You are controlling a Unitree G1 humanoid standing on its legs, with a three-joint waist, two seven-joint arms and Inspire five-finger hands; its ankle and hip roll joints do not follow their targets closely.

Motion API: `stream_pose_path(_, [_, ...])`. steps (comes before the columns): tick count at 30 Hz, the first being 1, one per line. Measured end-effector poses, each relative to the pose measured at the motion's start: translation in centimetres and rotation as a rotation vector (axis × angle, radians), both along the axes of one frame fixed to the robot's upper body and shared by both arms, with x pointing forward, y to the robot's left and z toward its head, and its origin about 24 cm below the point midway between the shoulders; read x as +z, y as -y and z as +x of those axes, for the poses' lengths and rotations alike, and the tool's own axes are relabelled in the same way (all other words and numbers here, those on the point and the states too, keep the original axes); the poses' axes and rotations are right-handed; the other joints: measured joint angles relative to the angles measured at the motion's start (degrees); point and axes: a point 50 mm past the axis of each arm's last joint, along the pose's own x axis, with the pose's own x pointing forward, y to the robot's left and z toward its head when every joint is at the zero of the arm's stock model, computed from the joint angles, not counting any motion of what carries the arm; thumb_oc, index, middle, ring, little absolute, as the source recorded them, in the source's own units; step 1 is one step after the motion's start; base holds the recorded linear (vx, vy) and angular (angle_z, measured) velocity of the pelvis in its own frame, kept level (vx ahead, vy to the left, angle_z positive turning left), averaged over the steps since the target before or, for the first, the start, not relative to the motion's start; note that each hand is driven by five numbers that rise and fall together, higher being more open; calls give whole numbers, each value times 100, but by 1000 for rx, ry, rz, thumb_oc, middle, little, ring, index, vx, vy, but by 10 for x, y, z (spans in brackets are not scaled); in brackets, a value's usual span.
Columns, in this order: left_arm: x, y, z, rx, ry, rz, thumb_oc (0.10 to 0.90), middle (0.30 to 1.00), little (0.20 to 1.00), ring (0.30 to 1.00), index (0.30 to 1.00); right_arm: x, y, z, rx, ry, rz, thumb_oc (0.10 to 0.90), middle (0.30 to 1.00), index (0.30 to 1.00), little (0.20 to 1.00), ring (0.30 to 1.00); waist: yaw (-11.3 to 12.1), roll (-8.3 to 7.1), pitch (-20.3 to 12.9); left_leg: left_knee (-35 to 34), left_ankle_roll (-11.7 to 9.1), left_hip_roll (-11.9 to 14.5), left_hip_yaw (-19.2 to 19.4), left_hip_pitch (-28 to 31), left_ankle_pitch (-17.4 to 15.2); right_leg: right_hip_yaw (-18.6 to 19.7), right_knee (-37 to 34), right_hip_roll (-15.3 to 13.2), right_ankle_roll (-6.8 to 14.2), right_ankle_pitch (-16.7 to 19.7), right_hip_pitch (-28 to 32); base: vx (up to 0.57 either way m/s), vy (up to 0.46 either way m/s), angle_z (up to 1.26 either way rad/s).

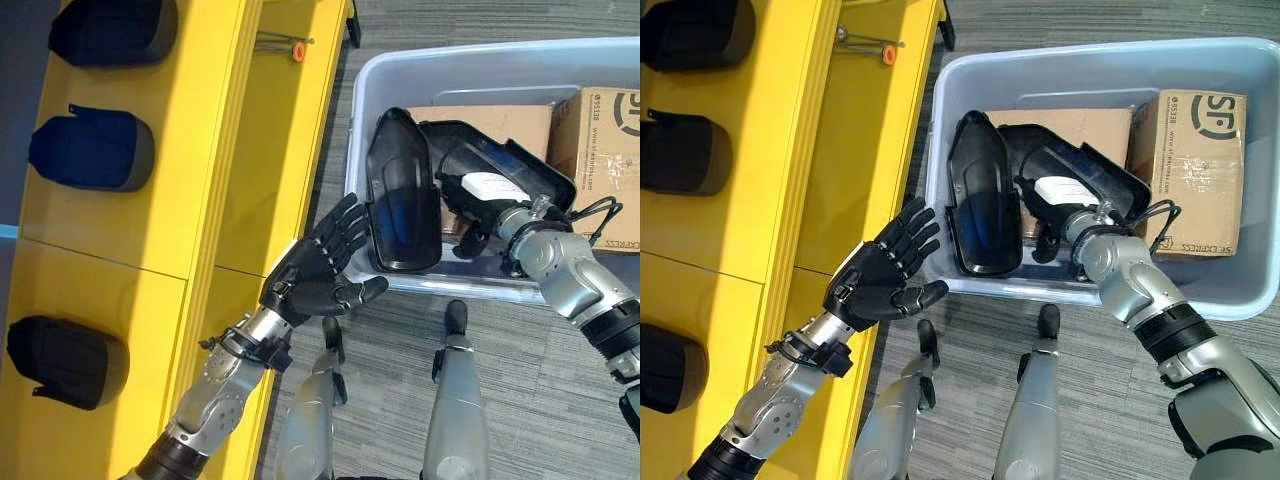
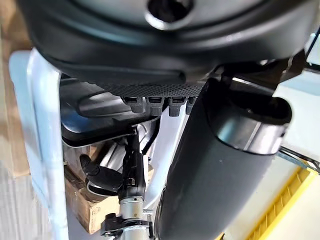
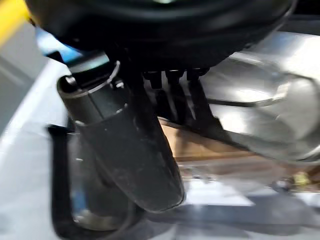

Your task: Move parts from the plastic box to the shelf.

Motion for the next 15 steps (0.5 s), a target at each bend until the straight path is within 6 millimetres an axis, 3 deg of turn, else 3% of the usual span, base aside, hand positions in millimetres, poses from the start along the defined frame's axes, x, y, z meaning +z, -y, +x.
stream_pose_path(7, [4,3,3,-11,8,20,900,1000,1000,1000,1000,4,2,12,-105,42,59,900,1000,1000,1000,1000,61,0,0,128,-19,10,-53,-153,-17,-32,-150,3,-26,53,-12,0,0,0])
stream_pose_path(15, [4,4,5,-19,3,49,900,1000,1000,1000,1000,12,3,19,-168,124,276,900,1000,1000,1000,1000,71,1,0,191,-21,5,-64,-304,-22,-35,-194,-3,-6,81,-101,0,0,0])
